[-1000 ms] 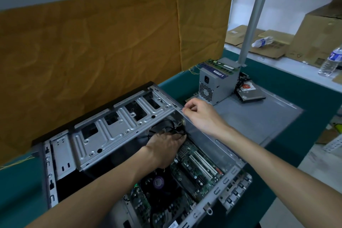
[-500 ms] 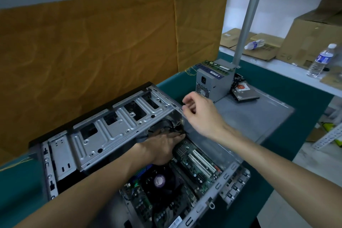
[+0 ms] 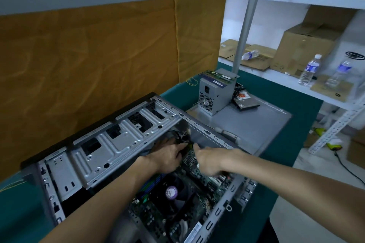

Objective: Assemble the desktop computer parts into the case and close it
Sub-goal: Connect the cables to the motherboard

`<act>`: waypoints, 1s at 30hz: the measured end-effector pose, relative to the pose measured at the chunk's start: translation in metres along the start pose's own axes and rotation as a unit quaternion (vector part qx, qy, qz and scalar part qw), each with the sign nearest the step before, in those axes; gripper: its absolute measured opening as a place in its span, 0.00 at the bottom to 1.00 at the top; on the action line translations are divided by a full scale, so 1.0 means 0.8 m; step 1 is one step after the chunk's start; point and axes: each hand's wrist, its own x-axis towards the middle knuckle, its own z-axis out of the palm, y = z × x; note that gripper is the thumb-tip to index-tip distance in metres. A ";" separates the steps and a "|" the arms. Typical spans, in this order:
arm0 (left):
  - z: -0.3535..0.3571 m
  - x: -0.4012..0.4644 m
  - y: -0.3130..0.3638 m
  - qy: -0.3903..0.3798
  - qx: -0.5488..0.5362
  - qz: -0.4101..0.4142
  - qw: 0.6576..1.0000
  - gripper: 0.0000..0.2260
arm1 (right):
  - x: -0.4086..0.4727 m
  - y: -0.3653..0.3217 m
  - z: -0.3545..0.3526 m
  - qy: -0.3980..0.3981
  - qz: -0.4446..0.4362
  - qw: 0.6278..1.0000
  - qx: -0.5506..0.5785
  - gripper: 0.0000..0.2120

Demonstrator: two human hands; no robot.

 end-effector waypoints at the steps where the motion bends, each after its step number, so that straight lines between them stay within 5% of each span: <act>1: -0.002 0.000 0.001 -0.004 -0.002 0.005 1.000 0.24 | 0.007 -0.001 -0.002 0.001 0.001 1.000 0.011 0.41; 13: -0.001 0.003 -0.004 0.018 -0.045 0.059 0.997 0.26 | 0.032 -0.008 -0.003 -0.041 0.015 0.997 0.065 0.41; 20: -0.003 0.007 0.007 0.061 0.057 0.086 0.993 0.25 | 0.040 -0.002 0.002 -0.072 0.037 0.995 0.065 0.35; 25: -0.008 0.004 0.018 0.059 0.109 0.073 0.990 0.21 | 0.031 -0.006 0.003 0.073 -0.010 0.996 0.057 0.04; 30: -0.013 0.004 0.013 0.035 0.100 0.073 0.992 0.22 | 0.034 -0.009 0.003 0.091 -0.014 0.994 0.060 0.05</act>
